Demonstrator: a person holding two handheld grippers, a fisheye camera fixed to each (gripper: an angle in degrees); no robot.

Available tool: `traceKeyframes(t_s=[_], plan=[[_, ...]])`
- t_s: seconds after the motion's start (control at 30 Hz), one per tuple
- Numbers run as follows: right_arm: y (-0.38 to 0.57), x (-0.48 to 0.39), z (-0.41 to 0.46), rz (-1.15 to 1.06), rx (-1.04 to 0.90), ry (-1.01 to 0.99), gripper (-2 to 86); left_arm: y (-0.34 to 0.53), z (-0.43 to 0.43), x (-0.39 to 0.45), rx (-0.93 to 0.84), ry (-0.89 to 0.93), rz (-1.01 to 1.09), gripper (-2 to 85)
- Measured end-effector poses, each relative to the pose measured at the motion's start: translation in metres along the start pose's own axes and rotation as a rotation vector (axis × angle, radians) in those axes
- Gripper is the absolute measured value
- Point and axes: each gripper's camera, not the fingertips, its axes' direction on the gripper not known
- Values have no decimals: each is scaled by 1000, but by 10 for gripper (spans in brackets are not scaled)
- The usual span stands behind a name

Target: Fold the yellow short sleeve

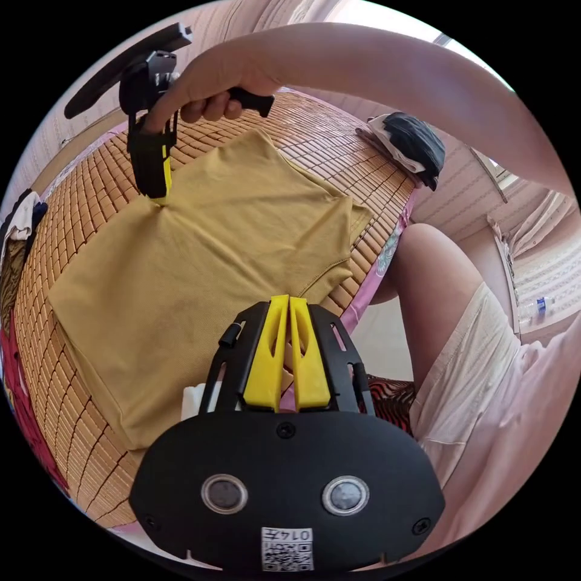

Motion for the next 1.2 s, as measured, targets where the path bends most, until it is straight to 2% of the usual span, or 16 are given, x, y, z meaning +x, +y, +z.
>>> traceKeyframes(t_s=[0.1, 0.13, 0.23, 0.3, 0.37, 0.47, 0.57, 0.67, 0.83, 1.0, 1.2], plan=[[-9, 14, -7, 35, 13, 28, -5, 5, 2, 9, 5, -17, 10, -9], [-14, 17, 6, 24, -52, 27, -5, 8, 3, 11, 10, -13, 12, -9], [-5, 26, -1, 36, -8, 4, -6, 16, 0, 16, 45, -9, 14, -8], [26, 33, -17, 70, 121, -31, -6, 24, -10, 23, 123, 6, 39, -6], [94, 49, -34, 176, 286, -123, -4, 31, -19, 37, 184, 4, 90, -2], [201, 64, -25, 360, 387, -163, 8, 30, -20, 53, 239, 12, 124, 21], [302, 73, 11, 573, 349, -252, 86, 17, -10, 68, 221, 62, 172, 53], [379, 68, 47, 718, 320, -335, 110, 3, -3, 88, 260, 0, 239, 79], [423, 65, 72, 758, 387, -437, 97, -22, 12, 110, 273, -2, 340, 115], [447, 71, 74, 766, 392, -425, 24, -51, 38, 123, 184, 29, 377, 164], [510, 81, 57, 756, 596, -585, 7, -66, 57, 141, 112, 36, 374, 185]])
